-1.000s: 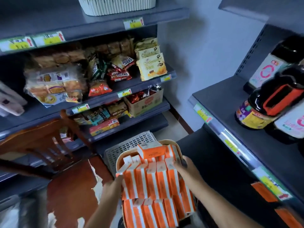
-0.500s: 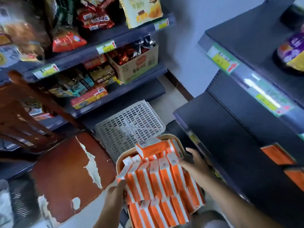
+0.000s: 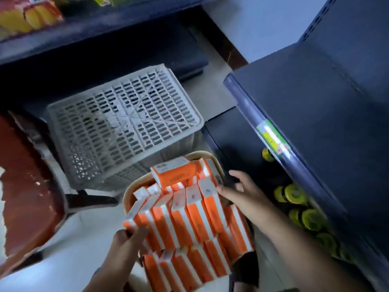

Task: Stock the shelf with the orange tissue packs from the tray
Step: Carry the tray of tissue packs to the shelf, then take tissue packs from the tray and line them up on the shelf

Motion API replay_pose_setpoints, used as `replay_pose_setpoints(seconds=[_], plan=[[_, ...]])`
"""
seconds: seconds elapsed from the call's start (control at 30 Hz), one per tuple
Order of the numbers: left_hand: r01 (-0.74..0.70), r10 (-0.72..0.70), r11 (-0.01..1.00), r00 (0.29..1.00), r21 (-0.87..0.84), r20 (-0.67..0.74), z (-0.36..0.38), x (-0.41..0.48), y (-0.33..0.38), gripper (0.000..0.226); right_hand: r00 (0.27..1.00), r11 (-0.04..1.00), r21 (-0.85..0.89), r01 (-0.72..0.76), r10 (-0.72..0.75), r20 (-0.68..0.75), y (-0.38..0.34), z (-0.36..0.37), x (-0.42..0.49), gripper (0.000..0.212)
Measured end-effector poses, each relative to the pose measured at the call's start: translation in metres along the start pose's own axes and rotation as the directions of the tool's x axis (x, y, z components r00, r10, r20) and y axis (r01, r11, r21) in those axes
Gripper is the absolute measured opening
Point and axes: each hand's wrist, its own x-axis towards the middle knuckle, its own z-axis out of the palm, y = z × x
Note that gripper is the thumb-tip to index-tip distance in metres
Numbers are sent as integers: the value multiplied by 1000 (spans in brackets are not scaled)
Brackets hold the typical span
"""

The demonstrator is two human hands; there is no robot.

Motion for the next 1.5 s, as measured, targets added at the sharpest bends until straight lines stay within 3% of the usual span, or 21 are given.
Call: replay_pose_setpoints(seconds=[0.1,0.13,0.2,0.3,0.37,0.5,0.6,0.7,0.77,0.87,0.97,1.13,1.33,1.4,1.5], plan=[[-59,59,997,998,39,9,7,37,3,17,997,996,-47,73,-74,-15,10,4,35,28],[-41,41,999,999,26,-16,5,50,9,13,995,994,-60,93,-95,-29,9,5,42,31],[-7,8,999,1000,-42,10,-2,71,15,30,988,989,-66,133,-138,-76,6,8,56,51],[22,-18,998,998,-62,66,-7,85,18,55,967,980,-73,188,-197,-160,-9,9,70,56],[-64,67,997,995,-35,78,-1,85,18,53,959,969,-122,215,-233,-163,-18,9,74,60],[-68,72,994,996,-84,46,11,87,15,43,956,945,-217,245,-272,-109,-19,6,72,66],[-44,37,996,996,-82,-87,11,89,12,51,964,927,-296,231,-259,-58,-18,1,65,72],[-73,116,985,951,155,-287,3,88,22,71,969,865,-447,228,-248,16,-21,-8,55,61],[-138,278,917,895,375,-350,-1,88,41,58,962,805,-544,237,-273,14,-26,-15,51,51],[-365,555,764,792,532,-254,3,94,83,37,951,745,-610,270,-307,46,-33,-18,42,41],[-514,663,657,742,551,-98,20,103,114,35,946,715,-630,302,-309,103,-38,-17,38,38],[-499,573,649,817,574,64,55,114,128,52,931,683,-651,332,-347,111,-43,-14,39,37],[-416,498,675,866,610,40,62,128,124,78,918,662,-657,361,-377,125,-40,1,45,33],[-408,512,662,859,628,18,62,129,125,77,922,675,-652,345,-374,101,-38,1,48,34],[-427,558,627,830,652,6,61,128,132,54,927,724,-602,336,-368,75,-33,1,51,35]])
